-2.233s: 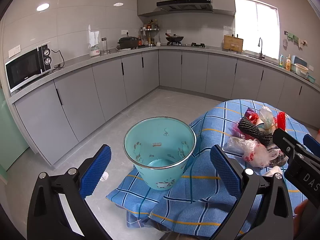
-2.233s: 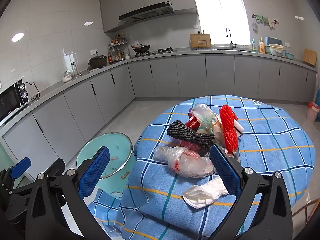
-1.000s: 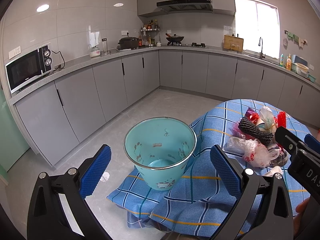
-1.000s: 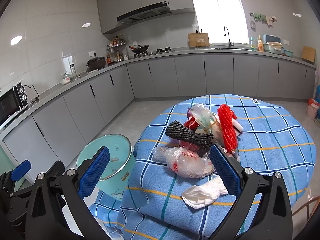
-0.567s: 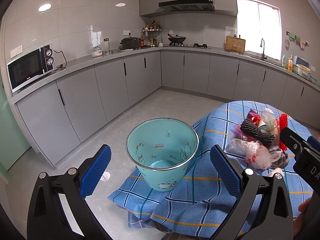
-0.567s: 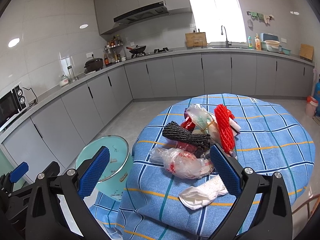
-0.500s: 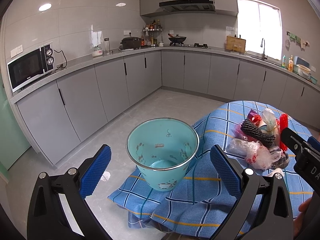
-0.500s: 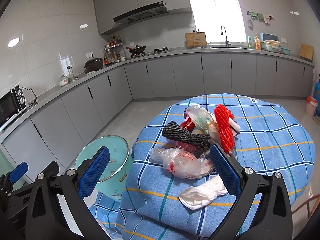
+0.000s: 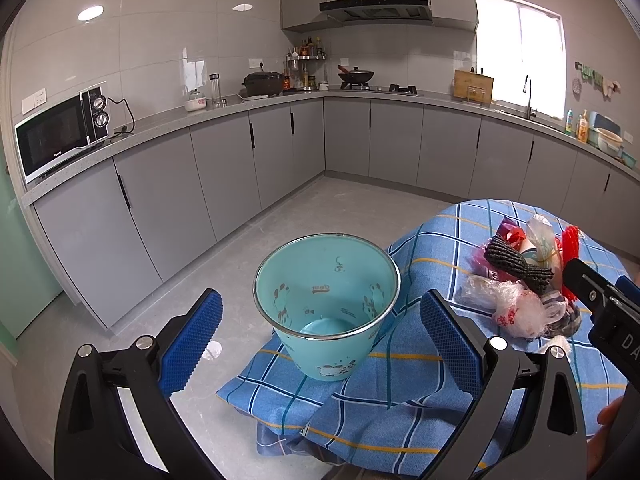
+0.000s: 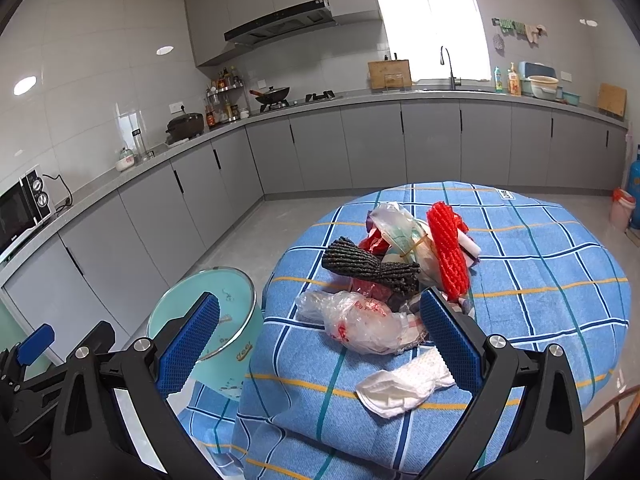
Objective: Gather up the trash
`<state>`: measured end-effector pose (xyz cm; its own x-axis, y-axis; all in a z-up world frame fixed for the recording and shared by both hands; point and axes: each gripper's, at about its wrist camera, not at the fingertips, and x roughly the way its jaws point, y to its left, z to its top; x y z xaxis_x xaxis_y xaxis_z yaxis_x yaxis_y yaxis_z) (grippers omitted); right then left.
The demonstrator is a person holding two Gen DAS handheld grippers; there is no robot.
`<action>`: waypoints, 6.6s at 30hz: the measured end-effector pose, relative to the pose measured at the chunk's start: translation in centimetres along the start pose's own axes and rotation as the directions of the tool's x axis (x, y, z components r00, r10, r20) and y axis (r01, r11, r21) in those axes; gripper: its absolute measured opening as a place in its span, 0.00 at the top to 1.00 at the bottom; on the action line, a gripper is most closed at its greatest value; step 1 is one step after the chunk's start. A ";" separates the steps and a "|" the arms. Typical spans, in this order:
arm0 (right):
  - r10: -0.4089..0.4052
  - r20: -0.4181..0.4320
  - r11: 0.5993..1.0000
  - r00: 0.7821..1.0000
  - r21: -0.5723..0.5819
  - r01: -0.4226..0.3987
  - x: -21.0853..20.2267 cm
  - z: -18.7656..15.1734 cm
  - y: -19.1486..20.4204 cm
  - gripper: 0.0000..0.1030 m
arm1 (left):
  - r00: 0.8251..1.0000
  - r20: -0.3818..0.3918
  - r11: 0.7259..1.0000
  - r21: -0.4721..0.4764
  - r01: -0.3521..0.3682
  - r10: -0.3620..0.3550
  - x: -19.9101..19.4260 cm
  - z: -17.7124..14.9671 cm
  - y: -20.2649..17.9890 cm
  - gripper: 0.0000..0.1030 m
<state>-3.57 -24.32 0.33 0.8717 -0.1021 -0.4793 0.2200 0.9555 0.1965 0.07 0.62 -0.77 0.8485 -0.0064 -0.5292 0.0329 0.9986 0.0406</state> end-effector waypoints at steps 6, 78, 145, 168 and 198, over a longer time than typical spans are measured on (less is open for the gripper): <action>0.001 -0.007 1.000 1.000 0.003 -0.001 0.3 -0.1 -0.1 0.04 | 1.000 -0.007 1.000 0.002 0.003 -0.003 0.4 -0.3 -0.3 0.05; 0.051 -0.193 0.996 0.980 0.077 -0.037 9.9 2.1 -16.1 0.80 | 0.746 -0.345 0.700 0.272 0.660 -0.570 7.2 -6.4 -20.3 0.94; 0.306 -0.320 0.940 0.897 -0.047 -0.337 17.0 2.1 7.9 0.56 | 0.974 -0.156 0.986 0.066 -0.154 0.162 18.3 2.6 2.6 0.31; 0.162 -0.139 0.984 0.977 -0.045 -0.170 9.2 3.1 -2.1 0.48 | 0.997 -0.025 0.985 0.155 -0.075 0.080 11.1 4.9 -5.1 0.06; -0.036 -0.161 0.995 0.986 0.081 0.050 4.6 -0.3 -16.3 0.44 | 0.984 -0.124 0.952 0.264 0.154 -0.124 9.0 1.6 -16.3 0.06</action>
<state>-3.31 -40.31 -5.33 0.7812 -0.0906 -0.6177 0.2979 0.9236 0.2413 8.03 -15.78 -4.89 0.7657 -0.1242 -0.6311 0.3014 0.9361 0.1815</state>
